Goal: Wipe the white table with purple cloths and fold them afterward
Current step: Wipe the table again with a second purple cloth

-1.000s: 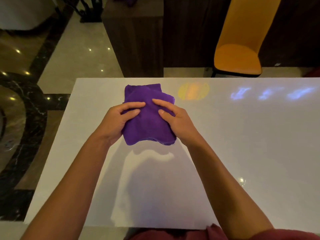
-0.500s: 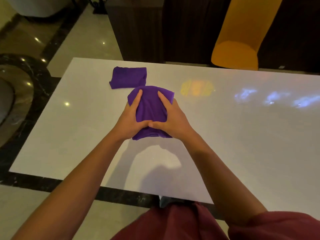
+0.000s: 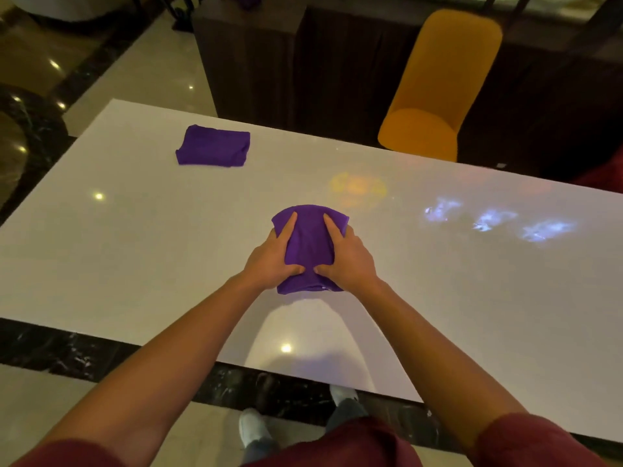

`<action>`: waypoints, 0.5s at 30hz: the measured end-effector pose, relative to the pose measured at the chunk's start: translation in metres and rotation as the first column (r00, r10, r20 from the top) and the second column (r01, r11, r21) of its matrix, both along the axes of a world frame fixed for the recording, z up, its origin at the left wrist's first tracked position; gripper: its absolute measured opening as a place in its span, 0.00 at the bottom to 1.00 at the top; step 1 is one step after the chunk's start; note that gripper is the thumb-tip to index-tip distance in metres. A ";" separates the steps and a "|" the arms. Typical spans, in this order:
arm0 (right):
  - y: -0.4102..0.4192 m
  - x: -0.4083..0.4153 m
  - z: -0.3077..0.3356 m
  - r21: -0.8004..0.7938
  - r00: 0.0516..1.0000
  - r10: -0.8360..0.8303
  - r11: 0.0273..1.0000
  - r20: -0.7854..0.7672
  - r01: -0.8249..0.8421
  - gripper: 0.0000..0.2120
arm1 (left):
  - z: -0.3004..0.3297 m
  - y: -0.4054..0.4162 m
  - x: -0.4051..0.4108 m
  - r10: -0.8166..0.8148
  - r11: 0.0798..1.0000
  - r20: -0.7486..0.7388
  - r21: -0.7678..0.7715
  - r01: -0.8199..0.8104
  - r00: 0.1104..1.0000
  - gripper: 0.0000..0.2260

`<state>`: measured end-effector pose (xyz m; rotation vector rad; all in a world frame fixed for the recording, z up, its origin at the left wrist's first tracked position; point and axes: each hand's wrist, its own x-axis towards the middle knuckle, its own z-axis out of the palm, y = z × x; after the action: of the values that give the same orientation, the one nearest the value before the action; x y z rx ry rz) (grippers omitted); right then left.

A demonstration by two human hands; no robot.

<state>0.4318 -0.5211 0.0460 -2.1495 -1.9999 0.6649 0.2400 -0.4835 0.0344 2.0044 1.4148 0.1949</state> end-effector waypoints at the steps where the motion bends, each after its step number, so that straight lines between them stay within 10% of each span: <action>1: 0.003 0.008 -0.006 -0.014 1.000 0.010 1.000 -0.003 -0.010 0.55 | -0.005 0.001 0.009 0.008 1.000 -0.018 -0.014 -0.008 1.000 0.55; 12: 0.087 0.133 -0.063 -0.298 0.981 0.154 0.948 0.115 -0.113 0.53 | -0.079 0.041 0.097 0.189 0.964 -0.254 -0.133 -0.228 0.949 0.47; 15: 0.094 0.133 -0.056 -0.096 0.978 0.047 0.995 0.201 -0.028 0.44 | -0.080 0.041 0.091 0.339 0.939 -0.209 0.010 -0.344 0.917 0.44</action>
<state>0.5651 -0.4268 -0.0104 -2.3244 -2.1551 0.5744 0.3311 -0.4426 -0.0453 1.7821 1.8898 0.1183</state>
